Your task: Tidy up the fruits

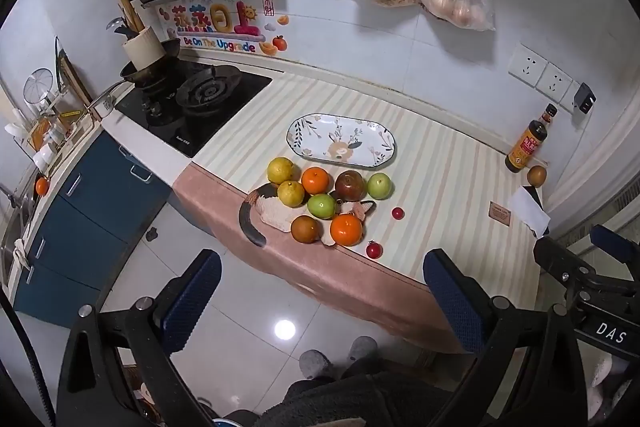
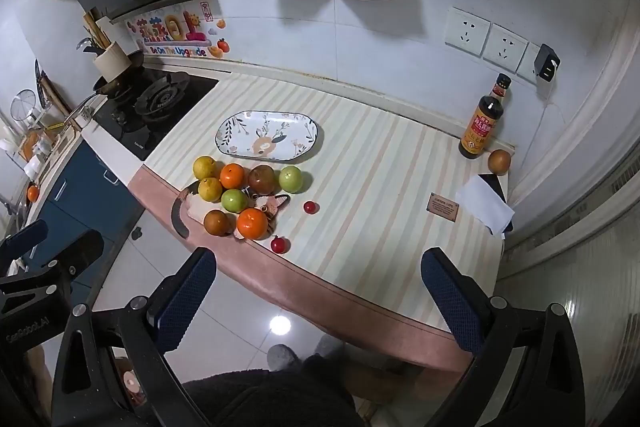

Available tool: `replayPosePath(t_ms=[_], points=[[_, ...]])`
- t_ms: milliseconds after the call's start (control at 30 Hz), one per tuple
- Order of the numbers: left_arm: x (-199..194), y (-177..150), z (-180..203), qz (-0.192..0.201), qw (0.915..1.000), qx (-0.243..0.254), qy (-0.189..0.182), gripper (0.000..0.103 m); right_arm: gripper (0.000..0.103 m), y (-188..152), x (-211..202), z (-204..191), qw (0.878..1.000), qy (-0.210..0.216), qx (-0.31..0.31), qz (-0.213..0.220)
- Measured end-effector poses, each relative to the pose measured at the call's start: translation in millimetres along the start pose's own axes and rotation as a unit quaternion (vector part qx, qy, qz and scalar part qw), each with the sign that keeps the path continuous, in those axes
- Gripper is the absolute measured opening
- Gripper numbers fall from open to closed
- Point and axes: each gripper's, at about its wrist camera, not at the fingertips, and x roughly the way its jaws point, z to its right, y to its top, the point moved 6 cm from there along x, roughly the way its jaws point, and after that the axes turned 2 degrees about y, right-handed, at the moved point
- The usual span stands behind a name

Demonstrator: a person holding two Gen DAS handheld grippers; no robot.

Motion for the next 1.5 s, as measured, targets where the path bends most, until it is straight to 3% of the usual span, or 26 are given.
replayPosePath(t_ms=[1500], points=[[-9.1, 2.1, 11.7, 0.009, 1.0000, 0.000, -0.002, 0.103, 0.103, -17.5, -15.9, -6.9, 1.000, 0.007, 0.001, 0.005]])
